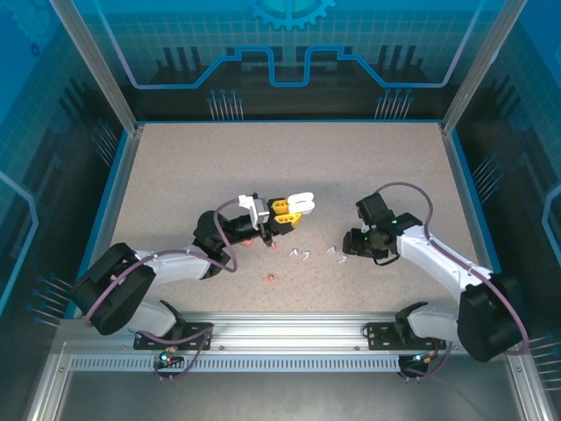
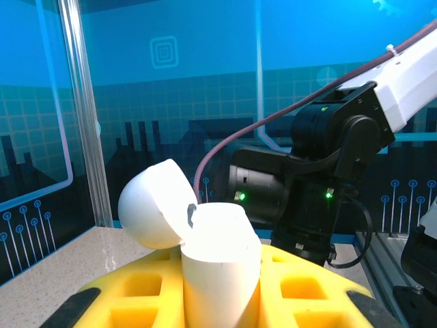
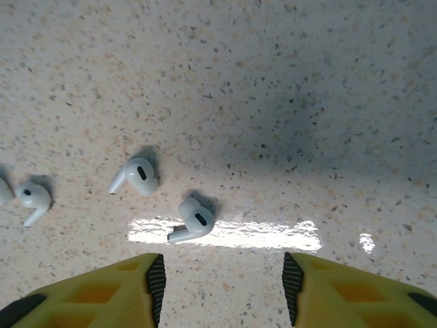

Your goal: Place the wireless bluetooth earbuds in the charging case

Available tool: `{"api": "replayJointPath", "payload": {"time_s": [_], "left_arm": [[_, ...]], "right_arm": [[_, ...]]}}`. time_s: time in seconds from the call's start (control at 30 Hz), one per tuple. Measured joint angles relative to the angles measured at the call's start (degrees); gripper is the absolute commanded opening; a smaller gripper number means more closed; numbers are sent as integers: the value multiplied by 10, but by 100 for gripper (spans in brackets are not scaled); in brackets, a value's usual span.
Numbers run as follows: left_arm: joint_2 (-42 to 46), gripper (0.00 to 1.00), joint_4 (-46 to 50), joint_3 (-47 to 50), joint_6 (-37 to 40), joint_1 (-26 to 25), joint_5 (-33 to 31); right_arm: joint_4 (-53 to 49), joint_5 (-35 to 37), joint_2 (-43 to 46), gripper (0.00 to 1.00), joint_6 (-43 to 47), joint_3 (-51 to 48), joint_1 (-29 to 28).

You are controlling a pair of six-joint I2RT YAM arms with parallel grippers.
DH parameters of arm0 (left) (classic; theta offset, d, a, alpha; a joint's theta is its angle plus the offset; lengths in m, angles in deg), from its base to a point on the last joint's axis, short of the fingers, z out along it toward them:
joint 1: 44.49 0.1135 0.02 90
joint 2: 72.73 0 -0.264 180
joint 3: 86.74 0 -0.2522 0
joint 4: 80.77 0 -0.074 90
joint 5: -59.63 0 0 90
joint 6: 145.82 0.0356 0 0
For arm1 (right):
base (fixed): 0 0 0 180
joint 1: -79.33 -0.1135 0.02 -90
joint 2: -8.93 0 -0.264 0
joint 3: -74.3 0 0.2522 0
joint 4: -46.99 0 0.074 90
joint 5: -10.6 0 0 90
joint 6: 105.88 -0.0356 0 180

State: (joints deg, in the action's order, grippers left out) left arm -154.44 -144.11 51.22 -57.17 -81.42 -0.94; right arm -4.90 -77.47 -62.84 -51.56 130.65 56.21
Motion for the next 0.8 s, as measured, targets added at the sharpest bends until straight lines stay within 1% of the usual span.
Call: {"api": "replayJointPath", "payload": {"time_s": [0.33,0.5,0.57,0.6,0.8], "left_arm": [[-1,0,0,0,0,0,2],[-1,0,0,0,0,0,4],[-1,0,0,0,0,0,4],[-1,0,0,0,0,0,4],[-1,0,0,0,0,0,4]], "right_arm": [[14,-7,-92,47,-19,10,-30],[24,-7,-117,46,-25,19,-43],[28,-6,-125,42,-25,22,-47],[28,-7,-128,42,-26,23,-48],[31,-5,-147,41,-29,36,-52]]}}
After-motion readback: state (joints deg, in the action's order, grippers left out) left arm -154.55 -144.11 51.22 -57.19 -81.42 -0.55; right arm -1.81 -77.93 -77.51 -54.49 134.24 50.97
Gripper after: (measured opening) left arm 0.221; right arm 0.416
